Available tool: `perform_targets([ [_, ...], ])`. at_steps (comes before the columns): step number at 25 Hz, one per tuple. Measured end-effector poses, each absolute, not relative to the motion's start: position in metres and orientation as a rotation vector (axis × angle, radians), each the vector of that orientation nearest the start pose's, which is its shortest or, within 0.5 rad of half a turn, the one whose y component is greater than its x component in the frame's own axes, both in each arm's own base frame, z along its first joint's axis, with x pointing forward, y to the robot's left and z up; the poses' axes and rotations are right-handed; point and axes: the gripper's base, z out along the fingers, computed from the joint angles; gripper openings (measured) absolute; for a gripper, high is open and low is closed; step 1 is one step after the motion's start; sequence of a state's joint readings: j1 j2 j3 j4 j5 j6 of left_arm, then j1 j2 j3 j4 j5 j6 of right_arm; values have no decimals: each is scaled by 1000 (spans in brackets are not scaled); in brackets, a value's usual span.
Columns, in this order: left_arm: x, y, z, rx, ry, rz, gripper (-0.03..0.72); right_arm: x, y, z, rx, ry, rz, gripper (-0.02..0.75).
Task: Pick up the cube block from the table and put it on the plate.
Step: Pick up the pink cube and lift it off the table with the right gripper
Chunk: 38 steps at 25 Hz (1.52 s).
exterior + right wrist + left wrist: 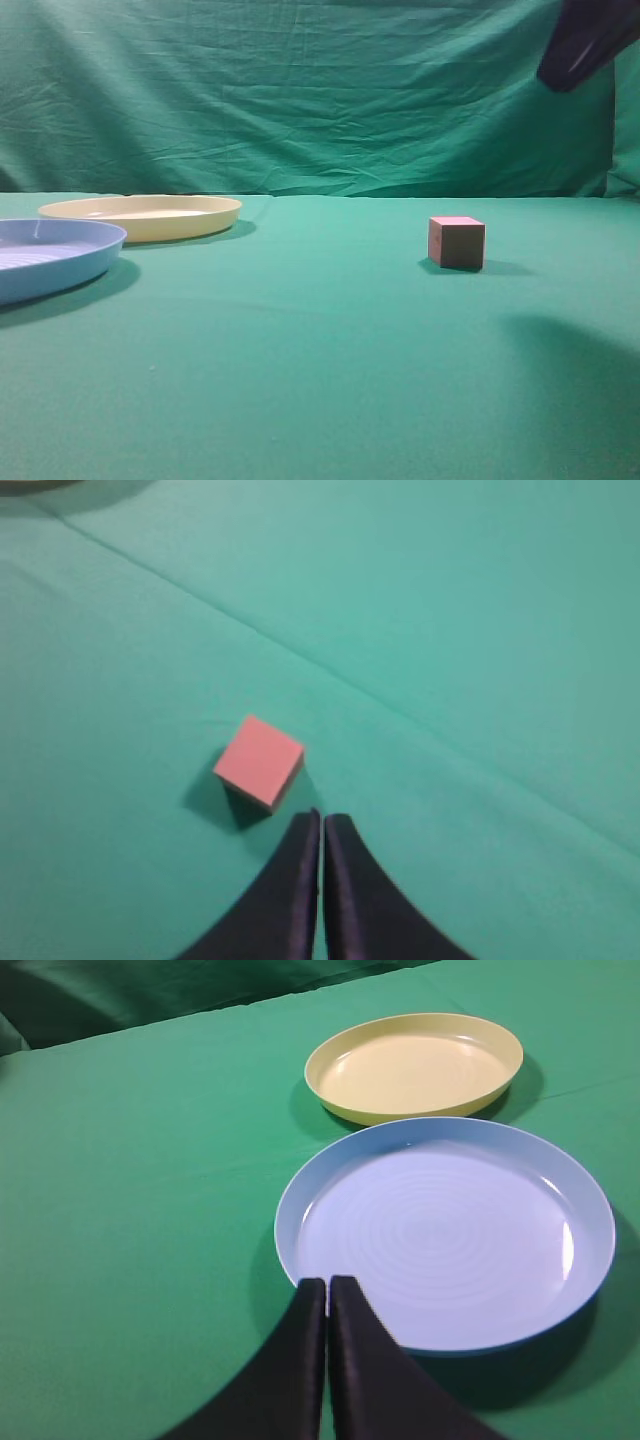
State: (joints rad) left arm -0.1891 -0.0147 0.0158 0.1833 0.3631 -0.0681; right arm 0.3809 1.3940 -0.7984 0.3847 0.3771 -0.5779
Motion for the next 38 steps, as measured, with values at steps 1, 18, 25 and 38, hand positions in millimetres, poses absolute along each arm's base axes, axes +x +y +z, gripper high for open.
perform_targets([
  [1, 53, -4, 176, 224, 1828, 0, 0, 255, 121, 231, -797, 2296, 235, 0],
  [18, 53, -4, 176, 224, 1828, 0, 0, 297, 166, 155, -796, 2386, 217, 645],
  [25, 53, -4, 176, 224, 1828, 0, 0, 308, 171, 139, -792, 2416, 213, 413],
  [38, 53, -4, 176, 224, 1828, 0, 0, 372, 226, 242, -789, 2127, 330, 290],
])
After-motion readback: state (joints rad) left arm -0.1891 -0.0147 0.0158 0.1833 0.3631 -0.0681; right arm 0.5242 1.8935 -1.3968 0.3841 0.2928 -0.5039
